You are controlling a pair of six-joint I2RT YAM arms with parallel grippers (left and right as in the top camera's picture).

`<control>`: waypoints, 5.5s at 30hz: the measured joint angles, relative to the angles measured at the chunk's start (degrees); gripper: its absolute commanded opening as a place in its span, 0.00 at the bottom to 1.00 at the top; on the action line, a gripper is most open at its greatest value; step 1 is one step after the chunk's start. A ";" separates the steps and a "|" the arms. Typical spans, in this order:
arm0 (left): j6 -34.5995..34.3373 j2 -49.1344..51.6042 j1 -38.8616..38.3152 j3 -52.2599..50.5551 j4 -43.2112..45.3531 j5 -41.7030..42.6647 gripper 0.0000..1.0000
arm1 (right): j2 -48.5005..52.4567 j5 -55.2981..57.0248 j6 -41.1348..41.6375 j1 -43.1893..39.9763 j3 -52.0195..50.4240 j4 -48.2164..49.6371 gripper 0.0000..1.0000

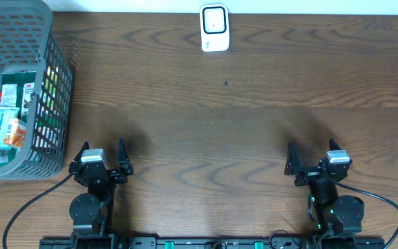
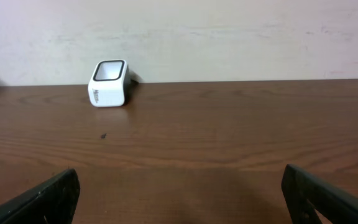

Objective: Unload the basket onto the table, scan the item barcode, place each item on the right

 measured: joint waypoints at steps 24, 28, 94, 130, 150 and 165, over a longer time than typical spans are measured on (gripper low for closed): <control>0.00 0.00 0.00 0.00 0.00 0.00 0.85 | 0.00 0.00 0.00 0.00 0.00 0.00 0.99; 0.00 0.00 0.00 0.00 0.00 0.00 0.85 | 0.00 0.00 0.00 0.00 0.00 0.00 0.99; 0.00 0.00 0.00 0.00 0.00 0.00 0.85 | 0.00 0.00 0.00 0.00 0.00 0.00 0.99; -1.03 0.00 0.07 0.46 -0.68 1.55 0.85 | 0.00 0.02 0.00 0.00 0.00 -0.02 0.99; -1.77 32.41 0.22 51.87 -46.31 12.50 0.85 | 0.09 0.02 0.00 0.00 0.00 0.02 0.99; -0.90 92.41 1.14 127.43 -79.49 13.86 0.85 | 0.02 0.02 0.00 0.00 0.00 0.00 0.99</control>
